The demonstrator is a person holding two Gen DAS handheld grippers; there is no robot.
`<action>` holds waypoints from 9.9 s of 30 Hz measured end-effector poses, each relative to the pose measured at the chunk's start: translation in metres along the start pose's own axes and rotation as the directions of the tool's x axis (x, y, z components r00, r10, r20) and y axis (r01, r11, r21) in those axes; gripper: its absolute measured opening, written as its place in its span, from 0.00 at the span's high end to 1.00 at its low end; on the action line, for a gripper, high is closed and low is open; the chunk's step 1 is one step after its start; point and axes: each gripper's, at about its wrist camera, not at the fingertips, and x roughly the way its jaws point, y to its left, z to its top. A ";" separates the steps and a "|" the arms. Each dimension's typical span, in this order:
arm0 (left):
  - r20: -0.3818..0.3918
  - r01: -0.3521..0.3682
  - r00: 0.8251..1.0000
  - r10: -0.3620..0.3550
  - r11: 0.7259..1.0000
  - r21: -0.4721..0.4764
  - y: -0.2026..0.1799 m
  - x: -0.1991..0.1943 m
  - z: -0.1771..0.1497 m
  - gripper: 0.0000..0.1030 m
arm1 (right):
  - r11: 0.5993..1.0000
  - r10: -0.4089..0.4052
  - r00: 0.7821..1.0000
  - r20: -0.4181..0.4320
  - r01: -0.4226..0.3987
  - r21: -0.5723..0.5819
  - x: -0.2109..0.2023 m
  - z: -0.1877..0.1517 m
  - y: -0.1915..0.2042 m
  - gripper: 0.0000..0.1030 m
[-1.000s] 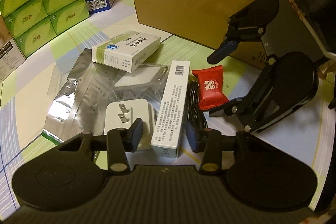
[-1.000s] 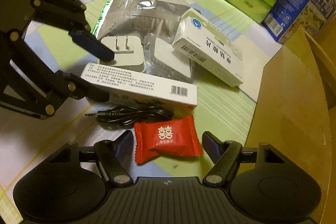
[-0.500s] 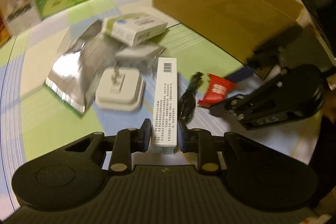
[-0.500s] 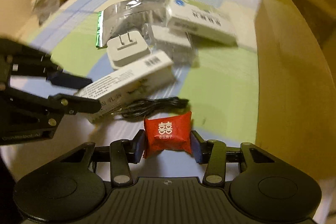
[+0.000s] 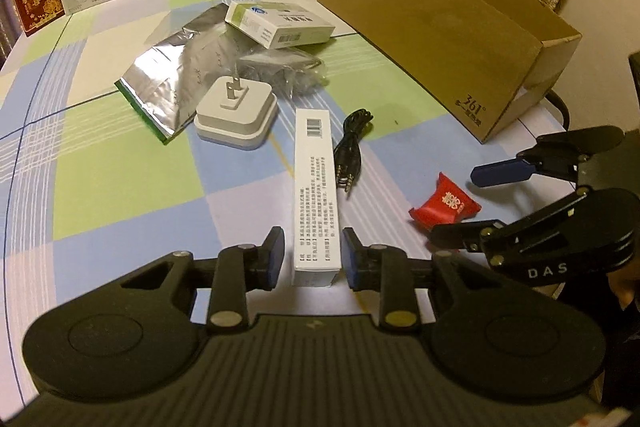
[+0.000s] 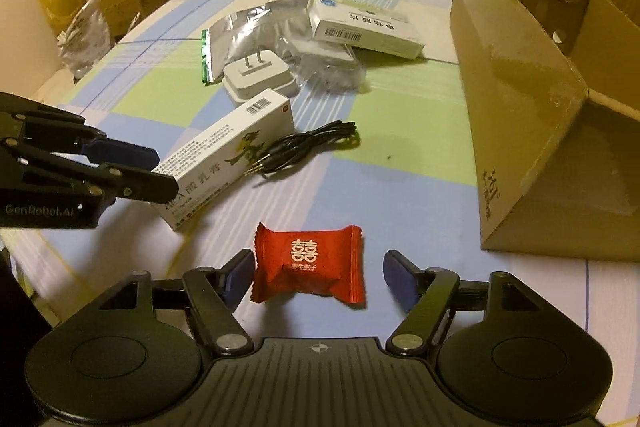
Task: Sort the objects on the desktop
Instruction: 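Grasp the red candy packet with the right tool while the left tool grasps the white medicine box, then lift the candy packet and white box and carry them over the cardboard box, then open both tools to drop the candy and white box into the cardboard box, then move both tools back over the remaining items on the table, then grasp the black cable with the right tool while the left tool grasps the white plug adapter, then lift the cable and plug adapter and carry them toward the cardboard box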
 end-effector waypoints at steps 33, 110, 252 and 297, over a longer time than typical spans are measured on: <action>-0.029 -0.008 1.000 0.009 0.999 0.049 -0.001 0.049 0.031 0.71 | 0.996 -0.048 0.995 0.091 0.040 0.083 0.007 -0.008 -0.011 0.61; 0.185 0.169 0.969 -0.161 0.985 -0.028 -0.161 -0.015 0.174 0.79 | 0.949 -0.279 0.899 0.337 0.204 0.240 -0.152 0.049 -0.171 0.62; 0.154 -0.025 0.987 0.046 0.991 -0.135 0.087 0.033 0.034 0.31 | 0.998 -0.047 0.995 0.093 0.051 -0.037 0.074 0.070 0.023 0.79; 0.170 -0.157 0.972 0.164 0.986 -0.053 0.010 0.033 0.000 0.35 | 0.997 -0.073 0.989 0.126 0.069 0.035 0.022 0.030 -0.006 0.81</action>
